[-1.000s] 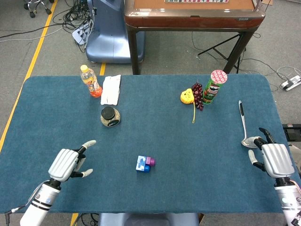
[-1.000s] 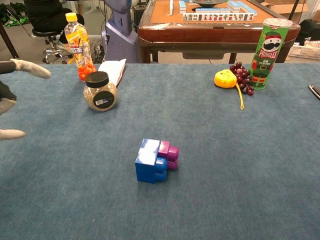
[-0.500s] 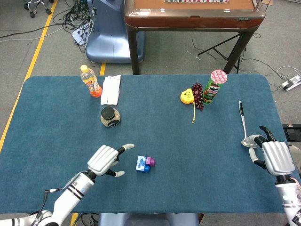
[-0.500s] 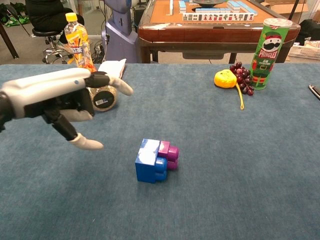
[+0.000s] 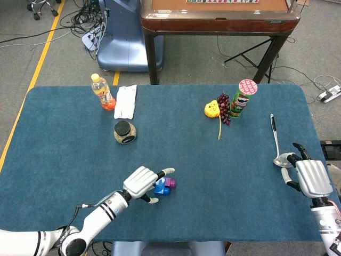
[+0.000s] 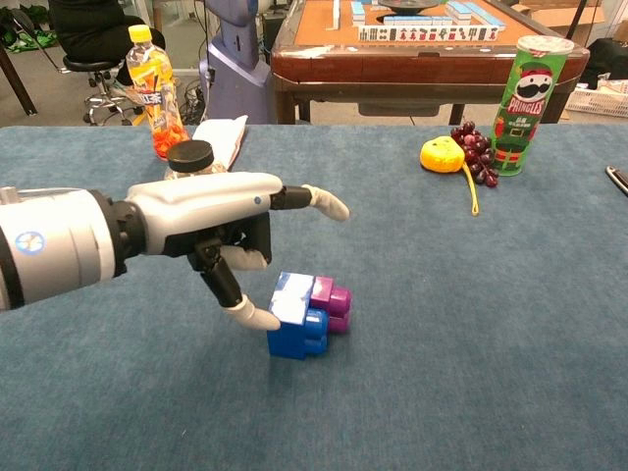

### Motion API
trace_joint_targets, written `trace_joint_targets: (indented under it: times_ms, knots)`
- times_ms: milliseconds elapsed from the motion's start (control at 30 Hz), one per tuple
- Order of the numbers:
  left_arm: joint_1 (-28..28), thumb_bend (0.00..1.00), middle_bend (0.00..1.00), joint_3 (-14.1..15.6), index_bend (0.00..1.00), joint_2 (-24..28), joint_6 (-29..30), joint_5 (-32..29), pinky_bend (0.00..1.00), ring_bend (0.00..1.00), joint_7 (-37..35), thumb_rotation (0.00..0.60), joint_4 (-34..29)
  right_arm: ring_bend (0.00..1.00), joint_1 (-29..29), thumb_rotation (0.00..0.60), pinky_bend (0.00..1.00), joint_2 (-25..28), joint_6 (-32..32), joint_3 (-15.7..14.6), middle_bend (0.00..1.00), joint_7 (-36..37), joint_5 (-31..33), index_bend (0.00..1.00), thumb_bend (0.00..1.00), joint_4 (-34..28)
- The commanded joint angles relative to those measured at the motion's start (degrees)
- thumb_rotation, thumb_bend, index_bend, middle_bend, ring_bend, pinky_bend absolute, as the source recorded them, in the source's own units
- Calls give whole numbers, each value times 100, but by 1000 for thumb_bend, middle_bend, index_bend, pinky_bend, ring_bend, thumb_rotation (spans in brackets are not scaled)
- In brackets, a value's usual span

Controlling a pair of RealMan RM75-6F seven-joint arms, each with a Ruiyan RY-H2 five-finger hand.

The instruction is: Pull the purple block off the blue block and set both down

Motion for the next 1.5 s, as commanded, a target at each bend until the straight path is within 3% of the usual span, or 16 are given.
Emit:
trace_joint_targets:
  times_ms: [33,467,900,1267,1500]
  knots:
    - [-181,0,1000,2,166,-87,-131,-182,1000,845,5,600,132,419,15,600,596,-18,-31,-1,459,16,19,423,484,29]
    - [-577,0,1000,136,166,-489,-28,-694,1000,851,259,600,609,420,50,600,596,-103,-153,-50,459,104,62,423,484,199]
    - [-1062,0,1000,287,207,-353,193,-2276,1000,855,998,600,446,420,119,600,596,-217,-269,-85,459,105,57,423,484,275]
    - [-1208,0,1000,375,319,-336,365,-2571,1000,859,936,600,405,420,147,600,596,-276,-326,-105,459,118,80,423,484,318]
    - [-1300,0,1000,402,334,-354,349,-2682,1000,861,839,600,434,420,149,600,596,-306,-344,-119,459,159,93,423,484,361]
